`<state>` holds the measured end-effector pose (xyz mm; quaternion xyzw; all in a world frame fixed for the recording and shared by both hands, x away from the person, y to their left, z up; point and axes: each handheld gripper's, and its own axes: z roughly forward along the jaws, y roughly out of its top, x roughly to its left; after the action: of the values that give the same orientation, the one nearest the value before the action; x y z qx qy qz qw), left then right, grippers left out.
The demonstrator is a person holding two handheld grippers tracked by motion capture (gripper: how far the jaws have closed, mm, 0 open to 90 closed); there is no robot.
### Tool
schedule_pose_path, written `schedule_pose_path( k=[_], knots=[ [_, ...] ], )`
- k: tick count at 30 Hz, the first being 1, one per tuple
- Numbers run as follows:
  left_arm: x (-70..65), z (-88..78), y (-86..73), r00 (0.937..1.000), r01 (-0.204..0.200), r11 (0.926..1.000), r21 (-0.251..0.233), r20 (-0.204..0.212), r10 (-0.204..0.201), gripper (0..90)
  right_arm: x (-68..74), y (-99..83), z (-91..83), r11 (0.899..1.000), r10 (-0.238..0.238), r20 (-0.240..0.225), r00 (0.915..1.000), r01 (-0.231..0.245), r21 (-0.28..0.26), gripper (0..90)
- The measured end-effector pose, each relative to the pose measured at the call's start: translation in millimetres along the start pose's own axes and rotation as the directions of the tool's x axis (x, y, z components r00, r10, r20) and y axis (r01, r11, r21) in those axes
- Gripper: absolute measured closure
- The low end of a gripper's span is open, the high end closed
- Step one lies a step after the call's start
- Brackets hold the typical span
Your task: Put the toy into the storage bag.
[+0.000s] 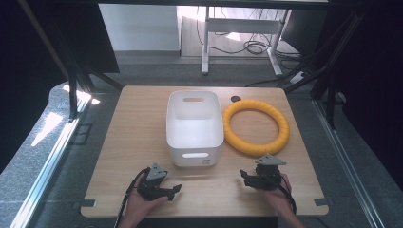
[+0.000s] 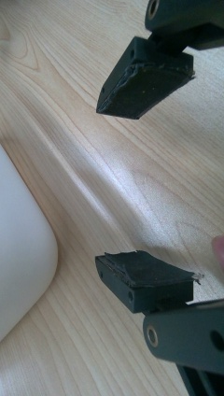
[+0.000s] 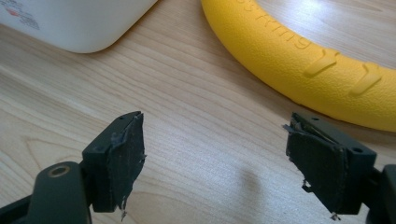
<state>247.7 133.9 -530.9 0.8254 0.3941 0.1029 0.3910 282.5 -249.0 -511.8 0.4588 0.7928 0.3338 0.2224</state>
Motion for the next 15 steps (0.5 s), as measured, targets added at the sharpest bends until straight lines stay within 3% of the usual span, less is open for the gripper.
schedule_pose_path(
  k=[8, 11, 13, 15],
  knots=[
    [0.4, -1.0, -0.2, 1.0000, 0.000, 1.0000, -0.002, -0.004, 0.000, 23.5, -0.1, -0.6, -1.1, 1.000, 0.002, -0.007, 1.0000, -0.002, 0.001, 21.5],
    [0.9, -1.1, -0.3, 0.9999, 0.003, 1.0000, -0.005, -0.013, -0.003, 23.5, 1.2, 0.2, -2.1, 0.999, -0.031, -0.070, 0.9971, 0.030, -0.015, 23.8],
    [0.9, -1.2, -0.3, 0.9999, 0.003, 1.0000, -0.006, -0.014, -0.003, 23.5, 1.7, 0.3, -2.9, 0.999, -0.037, -0.076, 0.9964, 0.035, -0.022, 23.7],
    [1.1, -1.5, -0.4, 0.9999, -0.003, 1.0000, -0.003, -0.016, 0.003, 23.6, 2.1, 0.9, -3.3, 0.999, -0.013, -0.099, 0.9950, 0.009, -0.045, 24.0]
  ],
)
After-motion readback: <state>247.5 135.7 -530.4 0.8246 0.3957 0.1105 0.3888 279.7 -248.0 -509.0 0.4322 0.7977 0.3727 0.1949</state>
